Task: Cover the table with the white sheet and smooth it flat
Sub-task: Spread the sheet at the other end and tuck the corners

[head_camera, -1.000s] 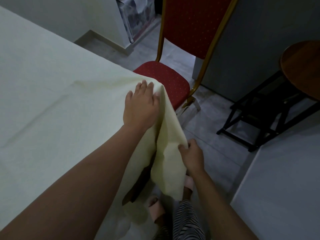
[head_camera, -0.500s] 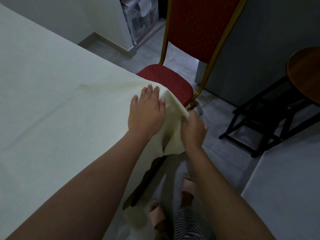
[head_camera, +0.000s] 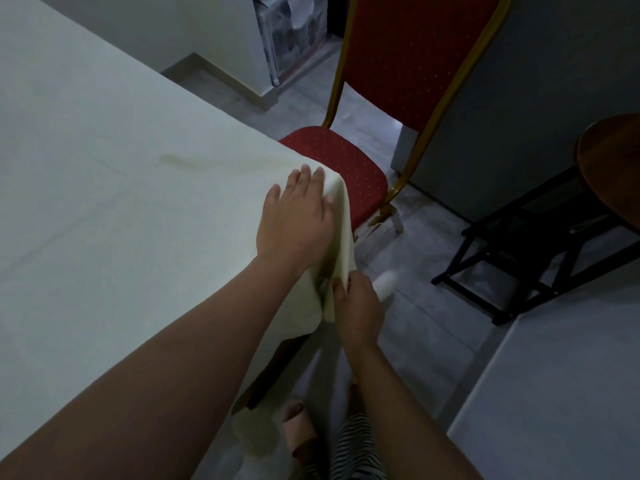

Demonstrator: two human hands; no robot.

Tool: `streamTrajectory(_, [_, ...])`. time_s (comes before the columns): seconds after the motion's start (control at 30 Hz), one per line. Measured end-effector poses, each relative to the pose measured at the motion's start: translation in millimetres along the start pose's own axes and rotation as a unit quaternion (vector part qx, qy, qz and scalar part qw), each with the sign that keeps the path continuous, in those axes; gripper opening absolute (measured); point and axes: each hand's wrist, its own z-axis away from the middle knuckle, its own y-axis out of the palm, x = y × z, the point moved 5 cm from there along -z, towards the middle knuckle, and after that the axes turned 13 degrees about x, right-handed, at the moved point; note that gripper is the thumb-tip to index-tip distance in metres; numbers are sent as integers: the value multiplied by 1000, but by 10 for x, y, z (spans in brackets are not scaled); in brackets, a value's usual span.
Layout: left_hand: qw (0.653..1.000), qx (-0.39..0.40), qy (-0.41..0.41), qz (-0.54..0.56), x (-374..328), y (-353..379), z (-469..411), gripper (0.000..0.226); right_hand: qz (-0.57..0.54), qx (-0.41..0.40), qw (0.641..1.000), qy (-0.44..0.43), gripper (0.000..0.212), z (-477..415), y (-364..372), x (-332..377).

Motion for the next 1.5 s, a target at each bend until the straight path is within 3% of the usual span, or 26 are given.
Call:
streamTrajectory(0.3, [1000,-8,1,11,0,-14,-3,53,74,-142,982,-100,29,-338,-651,537])
streamTrajectory(0.47, [1000,-3,11,16,-2,-2,1,52,180,-52,978,-89,32,-293,-335,207])
streamTrajectory(0.6, [1000,0,5,17,-6,-14,-15,52,144,-125,978,-82,31,-277,-535,233])
streamTrajectory(0.77, [999,15,17,30,-9,-16,8,52,256,34,963,-73,23,-147,-157,20])
streamTrajectory(0.83, [995,29,28,91,-7,-56,17,51,293,47,954,-52,27,-126,-87,-98])
streamTrajectory(0.9, [978,38,31,202,39,-132,99,50,290,163,942,-46,7,-36,49,-143])
streamTrajectory(1.0, [958,9,0,287,276,-183,476,49,323,285,902,-37,20,188,123,-112])
streamTrajectory(1.1, [961,-30,-39,273,606,-129,1103,49,302,281,909,-58,17,393,-94,57])
streamTrajectory(1.2, [960,-68,-101,252,968,-47,1691,53,265,255,927,-69,36,575,-321,155])
streamTrajectory(1.33, [957,-109,-189,189,1350,56,2316,64,227,204,948,-87,36,816,-541,457])
streamTrajectory(1.5, [918,-202,-284,187,1425,187,2888,57,203,194,944,-171,33,1134,-497,1079])
